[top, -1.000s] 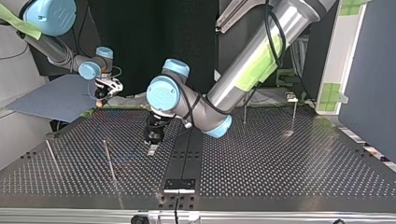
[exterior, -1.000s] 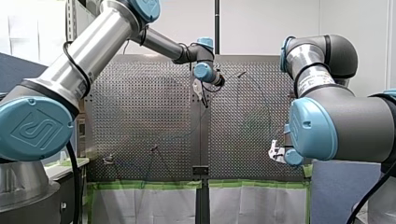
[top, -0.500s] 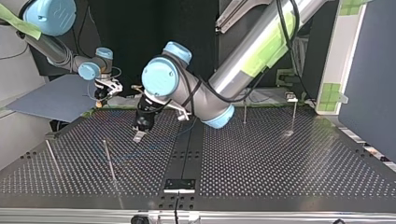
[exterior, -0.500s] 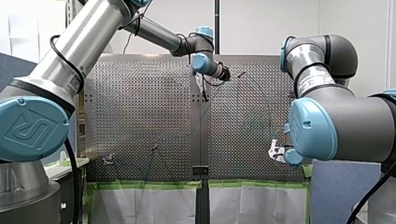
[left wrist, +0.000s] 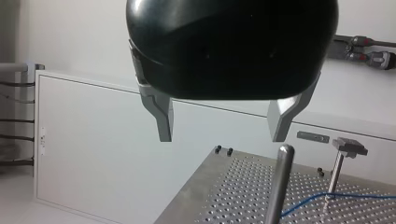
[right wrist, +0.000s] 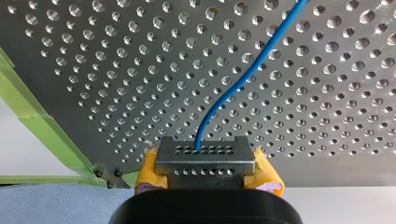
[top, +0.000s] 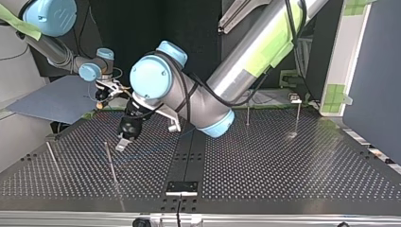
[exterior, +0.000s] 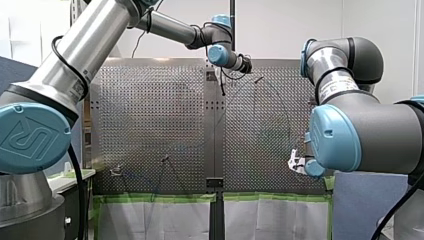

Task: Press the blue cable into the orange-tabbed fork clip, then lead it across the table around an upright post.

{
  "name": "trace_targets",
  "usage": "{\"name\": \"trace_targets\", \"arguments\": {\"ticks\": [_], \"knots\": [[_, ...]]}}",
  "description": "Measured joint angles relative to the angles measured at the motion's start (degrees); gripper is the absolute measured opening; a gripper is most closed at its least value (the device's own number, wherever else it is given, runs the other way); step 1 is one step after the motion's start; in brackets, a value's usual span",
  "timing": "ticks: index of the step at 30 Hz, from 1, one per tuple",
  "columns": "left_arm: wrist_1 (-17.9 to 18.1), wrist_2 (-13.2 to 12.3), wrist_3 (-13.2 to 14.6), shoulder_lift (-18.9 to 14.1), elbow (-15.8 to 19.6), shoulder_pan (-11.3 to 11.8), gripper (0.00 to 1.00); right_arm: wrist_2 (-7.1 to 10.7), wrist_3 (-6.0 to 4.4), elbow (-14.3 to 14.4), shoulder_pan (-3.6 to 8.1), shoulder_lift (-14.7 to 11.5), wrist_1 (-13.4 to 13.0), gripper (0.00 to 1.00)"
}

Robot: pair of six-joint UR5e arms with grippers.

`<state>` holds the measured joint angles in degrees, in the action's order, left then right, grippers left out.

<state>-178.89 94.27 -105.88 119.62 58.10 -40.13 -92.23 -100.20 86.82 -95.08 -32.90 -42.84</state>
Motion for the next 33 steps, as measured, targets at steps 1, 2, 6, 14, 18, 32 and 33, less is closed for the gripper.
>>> {"name": "trace_targets", "arguments": {"ticks": [1,2,6,14,18,32,33], "knots": [[-0.45,0.05,0.13,0.03,-0.24,-0.04,1.0,0.0,0.0,0.0,0.0,0.0,0.01,0.0],[-1.12,0.2,0.44,0.14,-0.46,-0.1,1.0,0.01,-0.01,-0.01,-0.01,0.01,0.02,0.0],[-3.46,1.22,2.36,1.59,-1.33,-0.46,1.0,0.02,-0.01,-0.01,-0.06,0.0,0.03,0.0],[-8.37,5.23,7.15,3.88,-2.63,-1.21,1.0,0.02,-0.02,-0.01,-0.12,-0.02,0.03,0.0],[-10.27,5.76,9.52,3.94,-3.06,-1.36,1.0,0.02,-0.06,-0.01,-0.11,0.0,0.09,0.0],[-7.49,6.14,13.44,3.9,-3.32,-2.01,1.0,0.08,-0.25,0.0,0.17,0.04,0.15,0.0],[-7.12,6.17,13.23,3.9,-3.35,-2.07,1.0,0.09,-0.26,0.0,0.19,0.04,0.16,0.0]]}}
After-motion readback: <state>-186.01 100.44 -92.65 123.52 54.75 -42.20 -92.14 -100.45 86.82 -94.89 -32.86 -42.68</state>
